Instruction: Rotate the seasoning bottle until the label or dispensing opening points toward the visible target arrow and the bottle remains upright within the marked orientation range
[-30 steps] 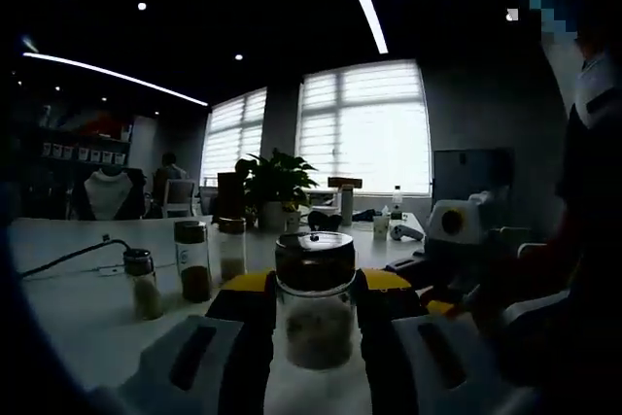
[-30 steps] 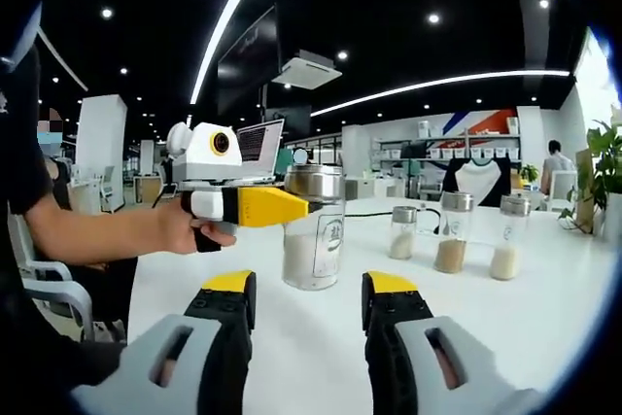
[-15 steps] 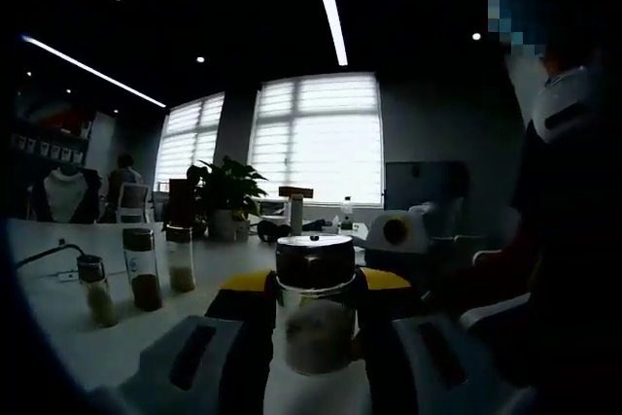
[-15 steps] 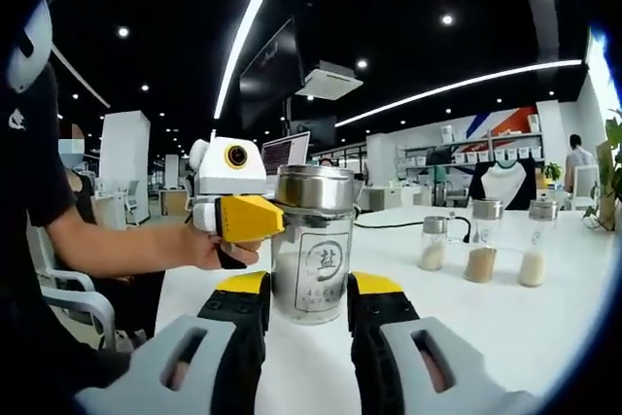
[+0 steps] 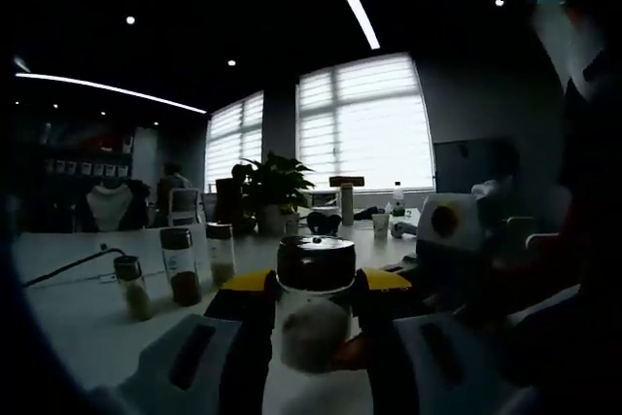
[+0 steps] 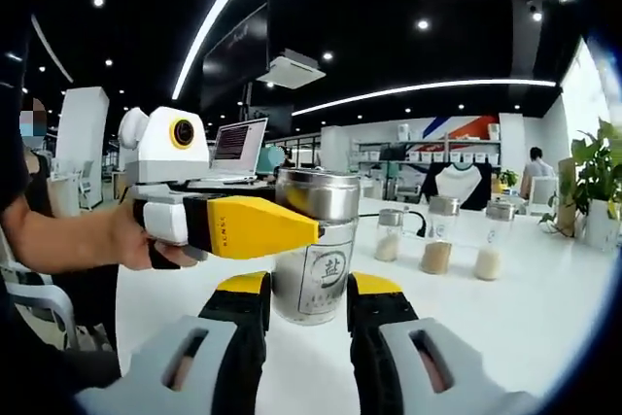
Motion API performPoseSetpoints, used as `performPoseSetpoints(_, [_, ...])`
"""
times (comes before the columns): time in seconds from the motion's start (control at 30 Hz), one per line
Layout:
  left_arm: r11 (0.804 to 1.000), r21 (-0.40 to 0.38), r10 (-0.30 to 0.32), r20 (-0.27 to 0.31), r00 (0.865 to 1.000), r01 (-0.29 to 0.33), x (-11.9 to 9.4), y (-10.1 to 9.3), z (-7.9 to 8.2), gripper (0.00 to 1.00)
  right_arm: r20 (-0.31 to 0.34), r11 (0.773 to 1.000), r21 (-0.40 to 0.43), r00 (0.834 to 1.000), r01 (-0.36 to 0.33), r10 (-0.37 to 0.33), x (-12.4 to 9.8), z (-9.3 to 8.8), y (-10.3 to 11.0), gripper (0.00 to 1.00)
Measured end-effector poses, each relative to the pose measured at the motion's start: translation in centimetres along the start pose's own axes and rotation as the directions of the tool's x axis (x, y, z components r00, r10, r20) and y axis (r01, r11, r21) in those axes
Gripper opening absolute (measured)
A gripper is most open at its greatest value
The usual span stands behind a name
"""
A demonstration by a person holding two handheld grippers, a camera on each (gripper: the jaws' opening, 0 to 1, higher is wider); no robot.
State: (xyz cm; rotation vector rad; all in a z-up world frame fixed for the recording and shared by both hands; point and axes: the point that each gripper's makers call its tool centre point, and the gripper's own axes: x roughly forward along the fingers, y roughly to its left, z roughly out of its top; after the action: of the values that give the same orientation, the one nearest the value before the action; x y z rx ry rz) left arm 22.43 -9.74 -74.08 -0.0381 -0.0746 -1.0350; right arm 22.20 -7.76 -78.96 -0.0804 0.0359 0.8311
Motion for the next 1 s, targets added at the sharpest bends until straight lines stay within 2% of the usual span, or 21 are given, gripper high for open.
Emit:
performPoseSetpoints(0.1, [0.998,-0.016,0.061,-0.011,0.998,-0.062,0.0,0.6,-0.3,0.35,-0.033,0.998,-0.012,0.997,0.066,-0.066,0.0,-0.4,-0.6,0.29])
performPoseSetpoints(0.2, [0.994,-0.027,0.109,-0.011,0.994,-0.109,0.0,1.1,-0.4,0.34,-0.059,0.986,-0.081,0.987,0.143,-0.148,-0.2,-0.5,-1.1,0.29])
performPoseSetpoints(0.3, [0.994,-0.035,0.107,-0.005,0.994,-0.108,-0.2,1.0,-0.3,0.34,-0.049,0.988,-0.082,0.990,0.127,-0.131,-0.3,-0.3,-0.9,0.29])
performPoseSetpoints(0.37, [0.997,-0.023,0.080,0.004,0.997,-0.079,-0.5,0.8,0.0,0.34,-0.013,0.994,-0.075,0.997,0.074,-0.076,-0.4,0.1,-0.5,0.30])
performPoseSetpoints(0.43, [0.999,-0.030,0.029,-0.010,1.000,-0.030,-0.7,0.4,0.0,0.34,-0.007,0.997,-0.073,0.999,0.030,-0.031,-0.5,0.2,-0.2,0.30])
performPoseSetpoints(0.47, [0.999,-0.049,-0.016,-0.001,1.000,0.016,-0.9,0.2,0.2,0.34,0.011,0.997,-0.070,1.000,-0.016,0.017,-0.5,0.4,0.1,0.31])
performPoseSetpoints(0.5, [0.998,-0.059,-0.028,0.000,1.000,0.028,-1.0,0.1,0.2,0.34,0.016,0.997,-0.062,0.999,-0.046,0.047,-0.5,0.5,0.3,0.31])
performPoseSetpoints(0.53, [0.995,-0.072,-0.066,0.014,0.998,0.066,-1.2,-0.2,0.4,0.34,0.028,0.996,-0.044,0.997,-0.076,0.077,-0.6,0.7,0.5,0.31])
performPoseSetpoints(0.57, [0.994,-0.074,-0.080,0.019,0.997,0.082,-1.2,-0.3,0.5,0.34,0.029,0.996,-0.036,0.996,-0.085,0.086,-0.7,0.7,0.5,0.31])
performPoseSetpoints(0.6, [0.987,-0.074,-0.139,0.030,0.990,0.141,-1.5,-0.8,0.8,0.34,0.039,0.991,-0.011,0.991,-0.131,0.131,-0.8,0.9,0.9,0.31])
performPoseSetpoints(0.7, [0.965,-0.123,-0.225,0.056,0.973,0.230,-1.9,-1.5,1.4,0.34,0.073,0.979,0.055,0.978,-0.197,0.193,-1.0,1.5,1.6,0.33])
performPoseSetpoints(0.8, [0.965,-0.110,-0.235,0.052,0.971,0.239,-1.9,-1.6,1.5,0.34,0.079,0.975,0.064,0.975,-0.212,0.207,-1.1,1.6,2.0,0.32])
performPoseSetpoints(0.93, [0.968,-0.093,-0.230,0.048,0.972,0.233,-1.7,-2.1,1.6,0.34,0.069,0.988,0.016,0.986,-0.153,0.151,-1.3,1.7,1.9,0.31])
performPoseSetpoints(1.0, [0.975,-0.126,-0.174,0.071,0.982,0.182,-1.3,-1.9,1.9,0.35,0.051,0.994,-0.104,0.998,-0.031,0.036,-1.1,1.8,0.9,0.31])
